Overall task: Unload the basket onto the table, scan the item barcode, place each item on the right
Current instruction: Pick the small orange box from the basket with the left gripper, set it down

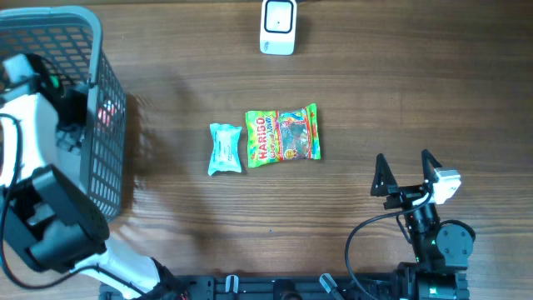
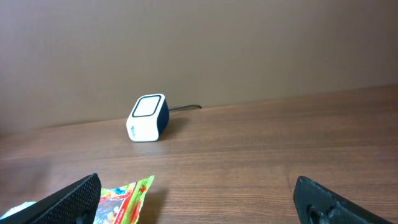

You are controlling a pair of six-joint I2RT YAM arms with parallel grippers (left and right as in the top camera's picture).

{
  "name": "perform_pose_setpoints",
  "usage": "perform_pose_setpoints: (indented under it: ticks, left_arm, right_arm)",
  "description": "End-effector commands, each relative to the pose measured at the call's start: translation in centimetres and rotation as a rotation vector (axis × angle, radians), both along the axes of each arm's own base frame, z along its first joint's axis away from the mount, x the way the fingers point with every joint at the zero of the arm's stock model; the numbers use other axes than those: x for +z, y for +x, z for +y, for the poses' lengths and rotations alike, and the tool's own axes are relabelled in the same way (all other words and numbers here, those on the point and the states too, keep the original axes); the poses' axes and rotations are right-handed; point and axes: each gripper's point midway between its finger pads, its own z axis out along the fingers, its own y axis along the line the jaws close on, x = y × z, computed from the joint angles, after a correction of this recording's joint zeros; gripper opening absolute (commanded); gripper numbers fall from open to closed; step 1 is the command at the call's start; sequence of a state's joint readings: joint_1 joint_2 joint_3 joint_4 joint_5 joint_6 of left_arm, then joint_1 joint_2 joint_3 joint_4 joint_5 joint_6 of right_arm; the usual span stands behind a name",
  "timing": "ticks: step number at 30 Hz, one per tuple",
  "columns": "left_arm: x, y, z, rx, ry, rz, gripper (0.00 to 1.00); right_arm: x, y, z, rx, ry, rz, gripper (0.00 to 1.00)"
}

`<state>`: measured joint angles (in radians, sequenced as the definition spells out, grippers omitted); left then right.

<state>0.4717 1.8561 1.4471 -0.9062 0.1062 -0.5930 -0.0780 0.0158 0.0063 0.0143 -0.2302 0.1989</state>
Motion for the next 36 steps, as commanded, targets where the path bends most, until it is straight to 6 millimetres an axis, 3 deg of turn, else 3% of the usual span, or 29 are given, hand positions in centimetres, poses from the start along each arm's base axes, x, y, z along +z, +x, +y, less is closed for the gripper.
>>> perform_pose_setpoints:
  ticks: [1,5,6,7,9,10,11,14,16,19,22,23,24,25,26,28,31,32,34,36]
  left_arm:
    - [-3.5,-0.5,-1.0,0.051,-0.064,0.063,1.0]
    - [-5.5,-0.2,-0.9,0.056,-0.078,0.088,0.95]
    - [-6.0,-0.2,-1.0,0.053,-0.091,0.093,0.84]
    - [-6.3,-0.1,-1.2,0.051,-0.103,0.095,0.56]
    - [-6.4,0.0,-1.1,0.051,-0.101,0.091,0.28]
    - [-6.4,0.1,-0.9,0.05,-0.091,0.086,0.08]
    - [-6.4,0.1,-0.7,0.054,-0.083,0.087,0.04]
    - [-5.6,-0.5,0.5,0.084,-0.072,0.083,0.04]
    - [-2.4,-0.7,2.1,0.119,-0.053,0.042,0.04]
    - [8.1,-2.0,4.8,0.189,0.03,-0.115,0.04]
    - [15.7,-3.6,3.7,0.188,0.1,-0.281,0.04]
    - [18.0,-3.9,2.5,0.165,0.104,-0.344,0.04]
    - [20.8,-4.1,-0.1,0.106,0.081,-0.437,0.04]
    - [23.3,-4.0,-3.4,0.019,0.039,-0.528,0.04]
    - [25.9,-4.1,-8.4,-0.119,0.002,-0.614,0.04]
    - [27.0,-4.0,-14.1,-0.279,0.003,-0.637,0.04]
    - [24.2,-3.5,-22.1,-0.506,0.031,-0.546,0.04]
    - [20.2,-3.7,-27.1,-0.647,0.019,-0.434,0.04]
    - [16.2,-4.5,-30.6,-0.745,0.007,-0.322,0.04]
    - [10.6,-5.6,-33.6,-0.825,0.01,-0.18,0.04]
  right_arm:
    - [0.0,0.0,-0.1,-0.004,-0.013,-0.005,1.0]
    - [0.0,0.0,0.0,-0.004,-0.013,-0.005,1.0]
    - [0.0,0.0,-0.1,-0.004,-0.013,-0.005,1.0]
    - [0.1,0.0,-0.1,-0.004,-0.013,-0.005,1.0]
    - [0.1,0.0,0.0,-0.004,-0.013,-0.005,1.0]
    - [0.1,0.0,-0.1,-0.004,-0.013,-0.005,1.0]
    - [0.0,0.0,-0.1,-0.004,-0.013,-0.005,1.0]
    - [0.1,0.0,0.0,-0.004,-0.013,-0.005,1.0]
    - [0.1,0.0,-0.1,-0.004,-0.013,-0.005,1.0]
    - [0.1,0.0,0.0,-0.004,-0.013,-0.005,1.0]
    - [0.1,0.0,0.0,-0.004,-0.013,-0.005,1.0]
    - [0.1,0.0,0.0,-0.004,-0.013,-0.005,1.0]
    - [0.1,0.0,-0.1,-0.004,-0.013,-0.005,1.0]
    - [0.1,0.0,0.0,-0.004,-0.013,-0.005,0.99]
    - [0.1,0.0,0.0,-0.004,-0.013,-0.005,1.0]
    - [0.1,0.0,0.0,-0.004,-0.013,-0.005,1.0]
    - [0.1,0.0,0.0,-0.004,-0.013,-0.005,1.0]
    - [0.0,0.0,0.0,-0.004,-0.013,-0.005,1.0]
    - [0.1,0.0,-0.1,-0.004,-0.013,-0.005,1.0]
    - [0.0,0.0,0.0,-0.004,-0.013,-0.005,1.0]
